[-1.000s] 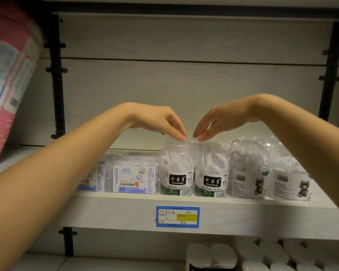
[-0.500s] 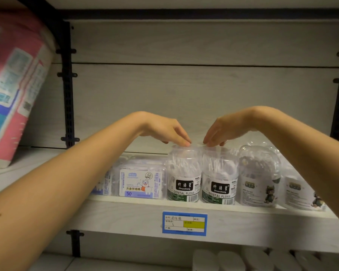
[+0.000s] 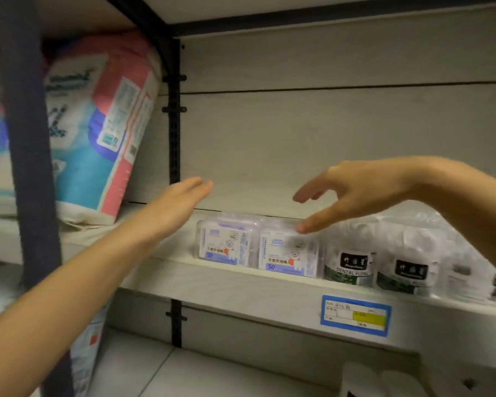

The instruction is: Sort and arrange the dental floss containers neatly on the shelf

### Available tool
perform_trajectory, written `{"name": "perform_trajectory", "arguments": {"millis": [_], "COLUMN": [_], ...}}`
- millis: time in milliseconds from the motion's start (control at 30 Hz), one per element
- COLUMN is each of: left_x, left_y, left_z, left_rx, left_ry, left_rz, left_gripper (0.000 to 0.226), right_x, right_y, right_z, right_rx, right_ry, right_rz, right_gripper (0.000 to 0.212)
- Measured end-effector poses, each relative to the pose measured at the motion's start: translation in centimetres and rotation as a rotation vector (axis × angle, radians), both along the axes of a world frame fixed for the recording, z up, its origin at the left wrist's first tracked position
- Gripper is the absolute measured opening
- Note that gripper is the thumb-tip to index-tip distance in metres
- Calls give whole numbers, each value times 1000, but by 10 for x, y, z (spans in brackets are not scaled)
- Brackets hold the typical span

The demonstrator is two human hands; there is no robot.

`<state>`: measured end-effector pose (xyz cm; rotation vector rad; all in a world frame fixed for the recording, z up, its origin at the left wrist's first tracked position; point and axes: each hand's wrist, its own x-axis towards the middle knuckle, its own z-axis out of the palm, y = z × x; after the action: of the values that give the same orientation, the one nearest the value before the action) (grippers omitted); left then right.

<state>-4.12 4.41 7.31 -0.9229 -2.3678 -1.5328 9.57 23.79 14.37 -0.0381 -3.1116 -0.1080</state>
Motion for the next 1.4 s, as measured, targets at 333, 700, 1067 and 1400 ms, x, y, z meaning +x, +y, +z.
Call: {"name": "perform_trajectory", "arguments": {"millis": [333,700,1067,1400], "left_x": [-35,-16,-30,-37], "left_y": [-1,8,-1,4], "left_z": [-22,-17,2,3], "left_rx": [306,270,-226,-509], "left_ry": [-661,-737,-304,-195], "left_rz": [-271,-358,-518,-571], "left_gripper": [51,34,80,136], "right_x": [-40,-36,-32,-40], "right_y": [-26,-32,-22,-18], "right_z": [0,-10,4,2], "right_rx": [98,78,12,-3], "right_ry": [-237,-218,-208,-279], "right_rz": [-259,-256,-275,-260], "right_gripper": [83,67,79,73]}}
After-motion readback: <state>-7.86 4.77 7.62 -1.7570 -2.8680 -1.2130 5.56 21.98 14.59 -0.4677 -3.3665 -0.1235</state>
